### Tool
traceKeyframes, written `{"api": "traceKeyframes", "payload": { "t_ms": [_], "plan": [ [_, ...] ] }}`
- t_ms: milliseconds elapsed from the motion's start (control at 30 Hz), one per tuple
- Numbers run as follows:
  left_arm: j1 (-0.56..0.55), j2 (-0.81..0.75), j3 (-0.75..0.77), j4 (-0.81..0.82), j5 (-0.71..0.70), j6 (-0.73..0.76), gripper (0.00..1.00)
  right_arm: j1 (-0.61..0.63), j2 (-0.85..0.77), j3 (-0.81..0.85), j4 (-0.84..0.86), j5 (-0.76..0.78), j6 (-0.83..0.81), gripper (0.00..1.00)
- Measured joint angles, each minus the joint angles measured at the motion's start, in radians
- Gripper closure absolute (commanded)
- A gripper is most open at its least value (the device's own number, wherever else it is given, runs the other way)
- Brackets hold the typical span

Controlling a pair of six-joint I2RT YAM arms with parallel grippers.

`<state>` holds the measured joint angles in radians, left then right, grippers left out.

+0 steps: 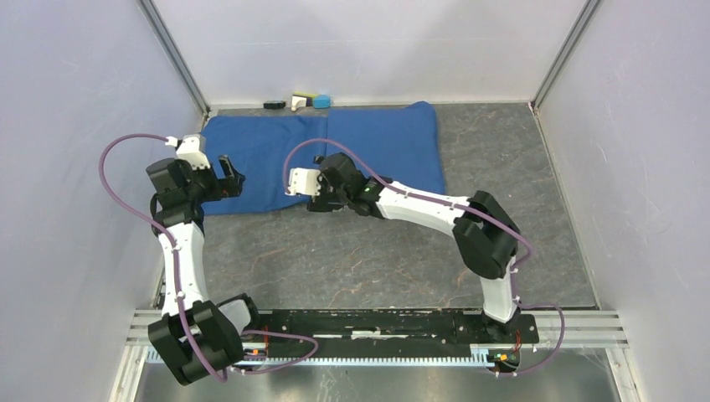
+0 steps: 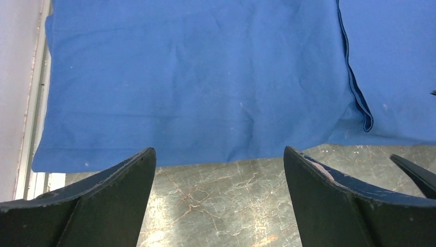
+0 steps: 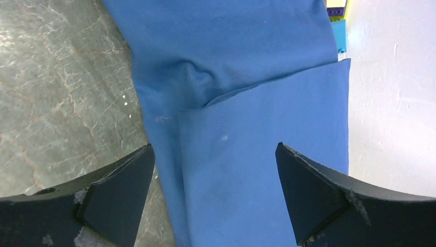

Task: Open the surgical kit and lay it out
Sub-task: Open the surgical kit at the center of the board.

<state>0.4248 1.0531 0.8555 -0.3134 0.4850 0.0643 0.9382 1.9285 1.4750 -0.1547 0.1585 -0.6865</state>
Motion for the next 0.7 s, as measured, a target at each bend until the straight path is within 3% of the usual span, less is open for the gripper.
{"api": "traceKeyframes", "payload": {
  "t_ms": [300,700],
  "plan": [
    [-0.015,0.001,-0.010,-0.001,0.001,-0.002,0.00,0.005,0.126,0.050,-0.013,0.066,-0.009,0.14],
    [-0.015,0.001,-0.014,0.001,0.001,-0.005,0.00,0.005,0.163,0.067,0.006,0.143,-0.026,0.59]
  ]
}}
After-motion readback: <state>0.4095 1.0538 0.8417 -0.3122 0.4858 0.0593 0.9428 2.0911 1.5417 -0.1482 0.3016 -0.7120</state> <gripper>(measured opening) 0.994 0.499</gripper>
